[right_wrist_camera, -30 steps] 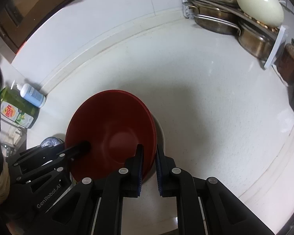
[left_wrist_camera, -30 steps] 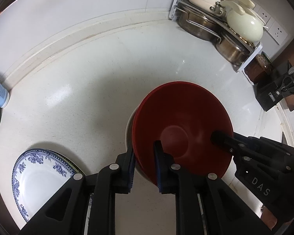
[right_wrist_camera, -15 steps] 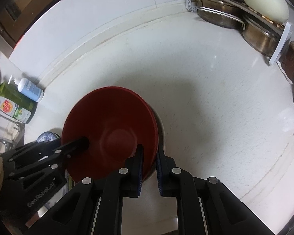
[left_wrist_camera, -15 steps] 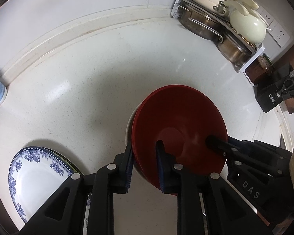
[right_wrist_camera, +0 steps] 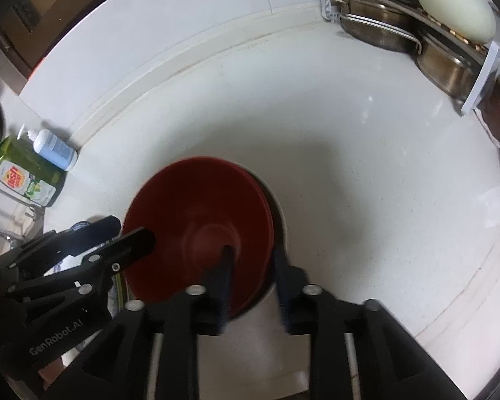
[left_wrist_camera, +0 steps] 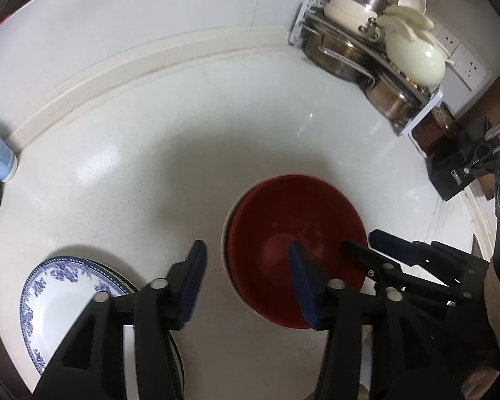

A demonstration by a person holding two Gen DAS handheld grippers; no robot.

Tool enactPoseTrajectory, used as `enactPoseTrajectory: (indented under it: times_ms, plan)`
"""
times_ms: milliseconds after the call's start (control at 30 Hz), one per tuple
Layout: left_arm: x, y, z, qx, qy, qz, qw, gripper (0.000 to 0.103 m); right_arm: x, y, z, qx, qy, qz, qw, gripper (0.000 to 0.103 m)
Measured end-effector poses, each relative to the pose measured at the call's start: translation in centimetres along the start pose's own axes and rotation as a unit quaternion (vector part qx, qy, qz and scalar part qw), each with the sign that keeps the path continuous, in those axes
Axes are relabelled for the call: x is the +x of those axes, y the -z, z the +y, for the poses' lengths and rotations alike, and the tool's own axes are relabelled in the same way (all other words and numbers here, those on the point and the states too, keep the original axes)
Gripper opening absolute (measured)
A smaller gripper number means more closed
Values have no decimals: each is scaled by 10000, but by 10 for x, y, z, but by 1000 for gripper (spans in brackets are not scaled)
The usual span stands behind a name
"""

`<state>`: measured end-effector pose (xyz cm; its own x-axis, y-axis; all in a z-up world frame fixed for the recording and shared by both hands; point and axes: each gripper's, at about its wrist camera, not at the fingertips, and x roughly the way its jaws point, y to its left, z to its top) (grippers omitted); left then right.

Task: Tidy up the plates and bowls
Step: 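Lower the red bowl into the white bowl and open both tools, then close both tools on the rims of the nested bowls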

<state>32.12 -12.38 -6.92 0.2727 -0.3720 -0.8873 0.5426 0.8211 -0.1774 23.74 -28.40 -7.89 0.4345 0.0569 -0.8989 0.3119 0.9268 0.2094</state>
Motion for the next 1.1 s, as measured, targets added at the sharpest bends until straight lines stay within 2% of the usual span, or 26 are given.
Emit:
enactPoseTrajectory:
  times_ms: [167, 300, 433, 567, 733, 1000, 1100]
  plan:
    - [-16, -1, 9, -29, -188, -316, 9993, 59, -21, 1, -1, 49, 209, -432, 9988, 46]
    - [-19, 1, 8, 81, -313, -402, 9987, 60, -35, 2, -2, 137, 354, -759, 9964, 46]
    - [-16, 4, 6, 188, -451, -390, 9980, 60, -39, 6, -6, 311, 240, -904, 9951, 46]
    - [-1, 7, 7, 198, -565, -221, 9980, 59, -26, 10, -10, 450, 189, -744, 9960, 46]
    - [15, 10, 6, 150, -505, -19, 9986, 56, -5, 15, -14, 622, 74, -422, 9971, 46]
    - [34, 9, 2, 105, -437, 200, 9988, 49, 13, 15, -17, 760, -110, -225, 9968, 45]
    - [39, 8, 1, 66, -374, 270, 9989, 46, 21, 14, -21, 865, -168, -111, 9960, 40]
